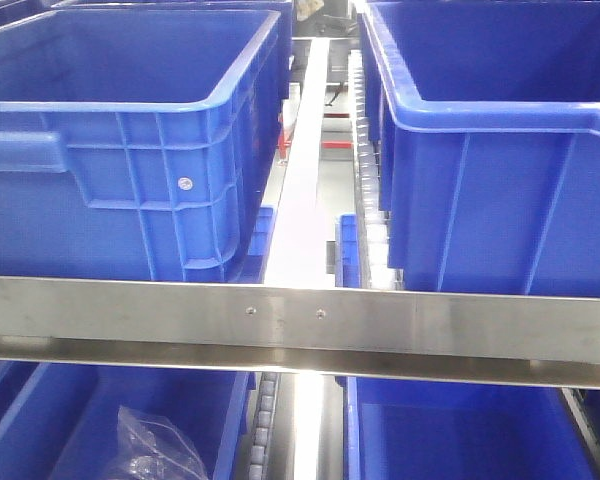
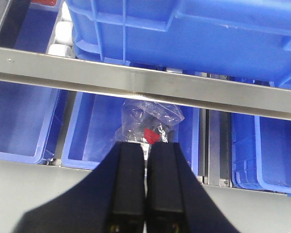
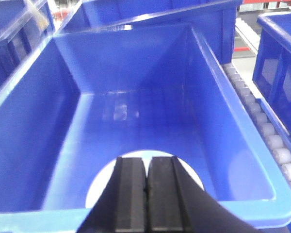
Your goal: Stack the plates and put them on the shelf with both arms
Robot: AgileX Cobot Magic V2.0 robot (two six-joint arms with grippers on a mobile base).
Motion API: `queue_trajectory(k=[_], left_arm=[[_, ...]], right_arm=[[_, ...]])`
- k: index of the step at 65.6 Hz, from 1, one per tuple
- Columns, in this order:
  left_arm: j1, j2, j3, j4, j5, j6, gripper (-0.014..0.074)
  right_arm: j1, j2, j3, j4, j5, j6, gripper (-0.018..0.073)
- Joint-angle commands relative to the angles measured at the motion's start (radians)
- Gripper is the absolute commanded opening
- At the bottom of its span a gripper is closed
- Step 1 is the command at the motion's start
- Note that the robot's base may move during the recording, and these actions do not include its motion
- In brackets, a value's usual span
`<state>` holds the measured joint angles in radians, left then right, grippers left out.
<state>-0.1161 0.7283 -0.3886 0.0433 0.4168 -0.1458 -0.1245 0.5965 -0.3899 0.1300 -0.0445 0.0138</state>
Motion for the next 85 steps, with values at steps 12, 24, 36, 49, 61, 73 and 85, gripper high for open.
queue_trajectory(k=[12, 24, 36, 49, 61, 73, 85], left_arm=[[-0.001, -0.004, -0.029, 0.001, -0.072, -0.011, 0.0103], [-0.001, -0.004, -0.029, 0.001, -0.072, -0.011, 0.0103], [-0.001, -0.004, -0.029, 0.001, -0.073, -0.011, 0.0103], [-0.001, -0.004, -0.029, 0.001, -0.073, -0.011, 0.0103], [-0.001, -0.004, -0.029, 0.001, -0.073, -0.011, 0.0103], [-0.001, -0.004, -0.029, 0.001, -0.071, -0.011, 0.0103], [-0.001, -0.004, -0.029, 0.001, -0.071, -0.011, 0.0103]], right_arm=[[-0.005, -0.003, -0.028, -0.002, -0.099, 0.005, 0.0055], [0.003, -0.026, -0.027, 0.0, -0.054, 0.007, 0.0055], [0.005, -0.199, 0.072, 0.0, 0.011, 0.005, 0.0055], [0.004, -0.496, 0.336, 0.0, 0.009, 0.006, 0.0055], [0.005, -0.625, 0.417, 0.0, 0.045, 0.006, 0.0055], [0.005, -0.627, 0.419, 0.0, 0.032, 0.006, 0.0055], [0.005, -0.627, 0.419, 0.0, 0.027, 0.006, 0.0055]])
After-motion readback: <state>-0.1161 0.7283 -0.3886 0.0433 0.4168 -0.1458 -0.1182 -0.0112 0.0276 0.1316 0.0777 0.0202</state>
